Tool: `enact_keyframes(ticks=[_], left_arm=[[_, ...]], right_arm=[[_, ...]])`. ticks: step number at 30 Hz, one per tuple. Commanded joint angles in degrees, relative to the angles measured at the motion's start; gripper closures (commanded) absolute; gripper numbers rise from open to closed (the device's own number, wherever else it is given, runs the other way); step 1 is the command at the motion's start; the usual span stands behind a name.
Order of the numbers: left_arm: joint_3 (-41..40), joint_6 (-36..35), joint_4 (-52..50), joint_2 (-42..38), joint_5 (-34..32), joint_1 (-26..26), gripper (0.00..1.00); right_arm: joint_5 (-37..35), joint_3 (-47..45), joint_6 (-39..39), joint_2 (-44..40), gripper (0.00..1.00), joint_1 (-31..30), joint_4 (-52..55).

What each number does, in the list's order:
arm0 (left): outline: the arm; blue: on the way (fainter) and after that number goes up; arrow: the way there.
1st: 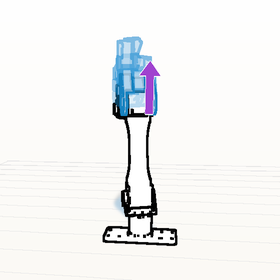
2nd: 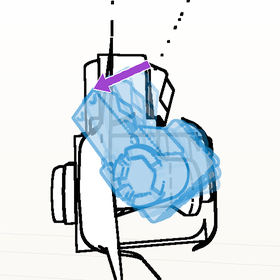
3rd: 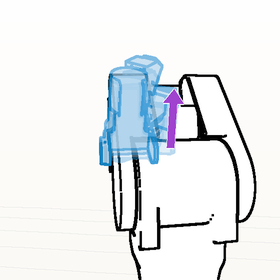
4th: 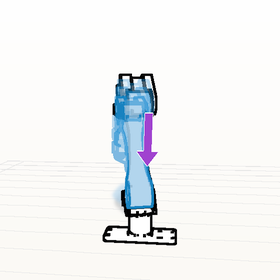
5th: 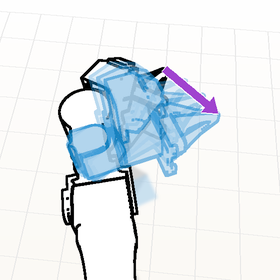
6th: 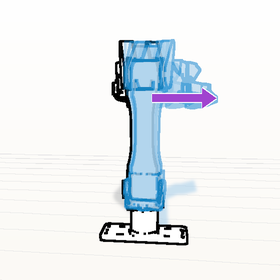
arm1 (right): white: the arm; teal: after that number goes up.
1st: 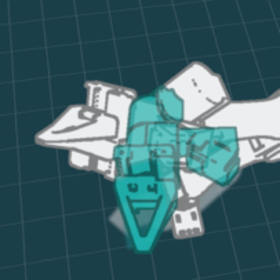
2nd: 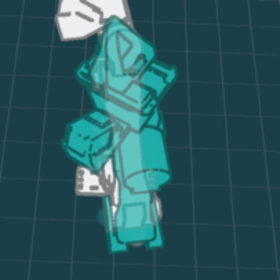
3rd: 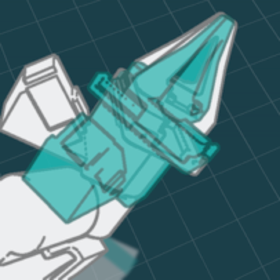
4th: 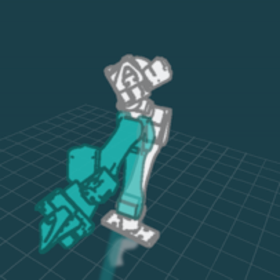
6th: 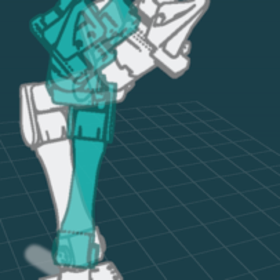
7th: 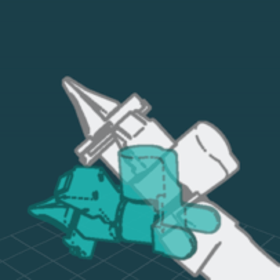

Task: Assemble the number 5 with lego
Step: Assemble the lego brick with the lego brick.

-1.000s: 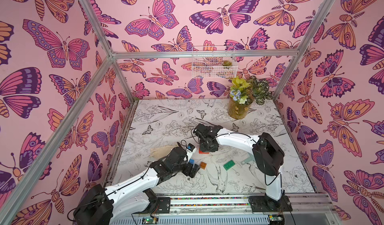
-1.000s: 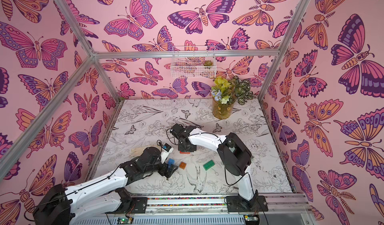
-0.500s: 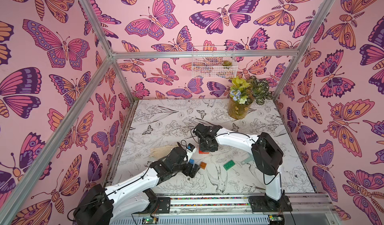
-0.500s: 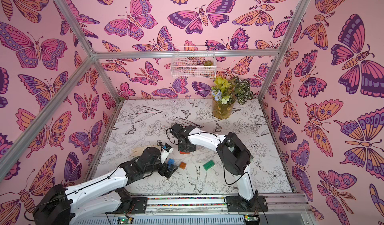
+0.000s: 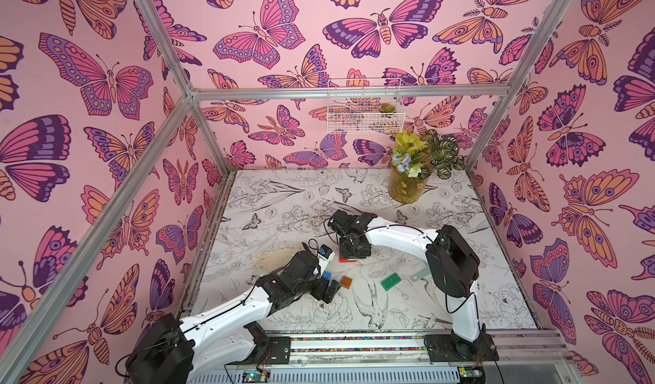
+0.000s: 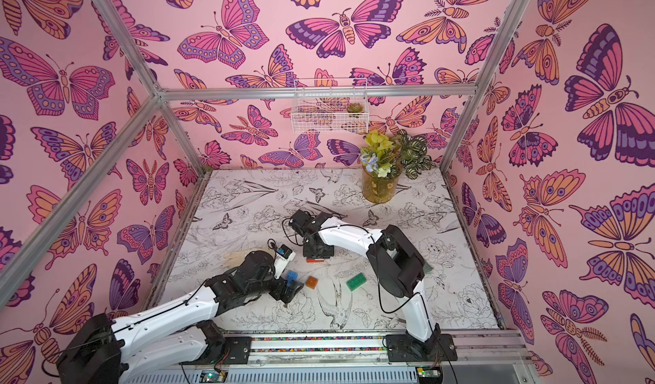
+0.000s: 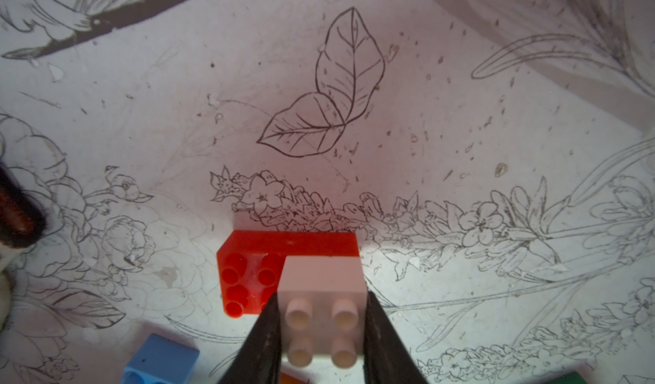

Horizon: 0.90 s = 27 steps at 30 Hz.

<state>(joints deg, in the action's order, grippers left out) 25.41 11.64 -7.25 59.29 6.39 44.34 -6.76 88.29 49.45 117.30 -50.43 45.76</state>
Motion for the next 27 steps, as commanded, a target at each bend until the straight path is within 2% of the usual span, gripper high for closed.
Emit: enact_keyframes(ticks=[1, 13, 19, 27], left_arm=[[-0.1, -0.2, 0.7, 0.4, -0.4, 0.4, 0.0], [-0.4, -0.1, 0.7, -0.2, -0.9, 0.5, 0.0], [-0.4, -0.2, 0.7, -0.3, -0.9, 0.5, 0.0], [-0.2, -0.1, 0.7, 0.0, -0.9, 0.5, 0.0]], right_arm=[[3.0, -3.1, -0.7, 5.1, 0.84, 0.2, -1.7], [4.2, -2.0, -1.1, 7.4, 0.86, 0.5, -0.8], [2.9, 0.0, -1.6, 4.7, 0.77, 0.5, 1.6], [3.1, 1.5, -1.1, 2.3, 0.59, 0.8, 2.2]])
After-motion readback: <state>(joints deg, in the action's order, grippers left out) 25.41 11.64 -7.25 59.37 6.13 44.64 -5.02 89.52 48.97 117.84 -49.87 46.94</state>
